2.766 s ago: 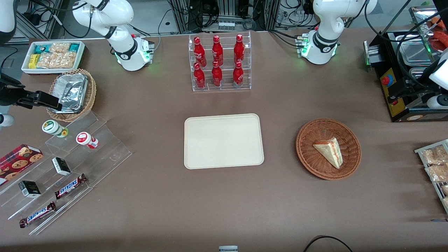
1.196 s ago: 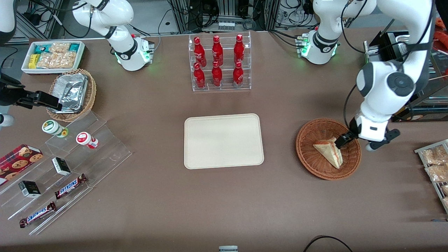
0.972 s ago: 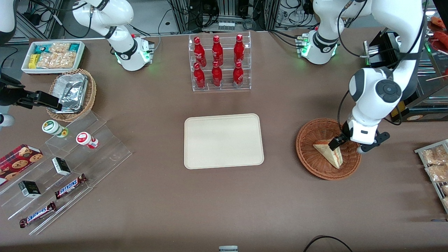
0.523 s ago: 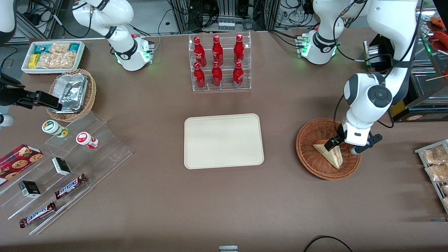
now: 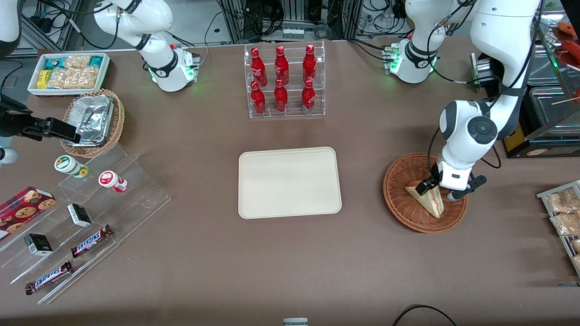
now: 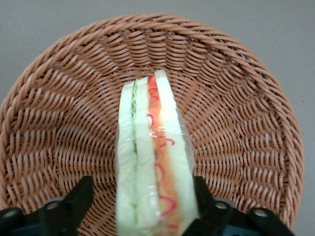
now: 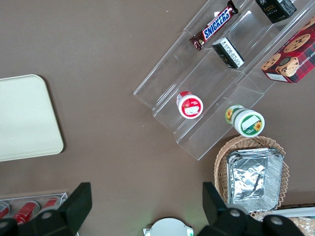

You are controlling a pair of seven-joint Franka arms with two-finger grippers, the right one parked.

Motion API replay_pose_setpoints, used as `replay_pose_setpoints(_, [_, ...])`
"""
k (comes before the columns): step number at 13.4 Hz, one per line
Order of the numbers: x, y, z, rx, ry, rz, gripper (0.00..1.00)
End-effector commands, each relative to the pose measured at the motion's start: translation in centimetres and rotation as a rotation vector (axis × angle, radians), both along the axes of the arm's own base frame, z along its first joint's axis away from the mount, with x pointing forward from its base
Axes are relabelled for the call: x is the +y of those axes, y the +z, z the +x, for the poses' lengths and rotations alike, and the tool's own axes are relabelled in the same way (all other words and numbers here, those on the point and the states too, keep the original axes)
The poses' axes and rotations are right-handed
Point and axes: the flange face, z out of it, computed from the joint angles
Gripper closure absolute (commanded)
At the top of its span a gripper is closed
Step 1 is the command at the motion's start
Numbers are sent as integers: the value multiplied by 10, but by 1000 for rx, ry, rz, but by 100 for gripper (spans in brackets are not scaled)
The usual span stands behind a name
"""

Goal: Place sandwich from basket to tray
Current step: 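Close the left gripper on the sandwich and lift it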

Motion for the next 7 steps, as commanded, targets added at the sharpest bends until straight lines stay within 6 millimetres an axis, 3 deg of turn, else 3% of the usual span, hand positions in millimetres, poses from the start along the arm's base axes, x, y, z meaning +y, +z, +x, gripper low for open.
replay_pose_setpoints(1, [-13, 1, 4, -15, -8, 0, 100])
replay_pose_setpoints(4, [-15, 24, 10, -34, -21, 3, 100])
replay_pose_setpoints(7, [-23, 79, 20, 2, -49, 30, 100])
